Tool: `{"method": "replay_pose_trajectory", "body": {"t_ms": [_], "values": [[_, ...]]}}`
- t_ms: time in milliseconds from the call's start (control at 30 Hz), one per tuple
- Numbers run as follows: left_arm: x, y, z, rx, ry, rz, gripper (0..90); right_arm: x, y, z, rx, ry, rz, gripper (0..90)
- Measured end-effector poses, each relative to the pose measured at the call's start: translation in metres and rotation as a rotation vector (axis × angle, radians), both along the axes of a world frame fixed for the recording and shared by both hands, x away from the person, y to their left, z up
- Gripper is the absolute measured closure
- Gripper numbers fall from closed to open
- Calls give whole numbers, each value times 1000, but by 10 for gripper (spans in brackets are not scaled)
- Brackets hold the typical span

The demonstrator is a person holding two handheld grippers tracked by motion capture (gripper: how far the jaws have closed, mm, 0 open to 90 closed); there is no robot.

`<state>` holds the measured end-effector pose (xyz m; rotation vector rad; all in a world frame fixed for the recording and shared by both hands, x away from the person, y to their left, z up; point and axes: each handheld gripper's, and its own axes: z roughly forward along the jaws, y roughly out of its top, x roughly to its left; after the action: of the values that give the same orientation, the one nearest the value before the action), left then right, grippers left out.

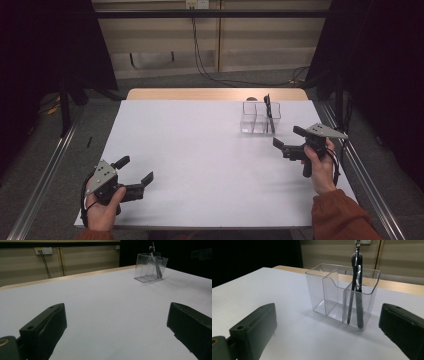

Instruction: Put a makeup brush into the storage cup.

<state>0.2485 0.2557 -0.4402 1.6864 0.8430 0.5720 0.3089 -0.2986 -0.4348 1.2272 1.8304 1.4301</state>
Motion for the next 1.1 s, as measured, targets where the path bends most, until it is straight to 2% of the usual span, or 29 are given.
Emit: {"method": "replay_pose_trajectory", "body": {"t_ms": [433,1100], "values": [[-2,2,0,-3,-3,6,26,-33,-6,-6,-8,-25,16,26],[-4,1,0,2,-3,11,26,-67,-17,-16,-16,-17,-3,17]]}}
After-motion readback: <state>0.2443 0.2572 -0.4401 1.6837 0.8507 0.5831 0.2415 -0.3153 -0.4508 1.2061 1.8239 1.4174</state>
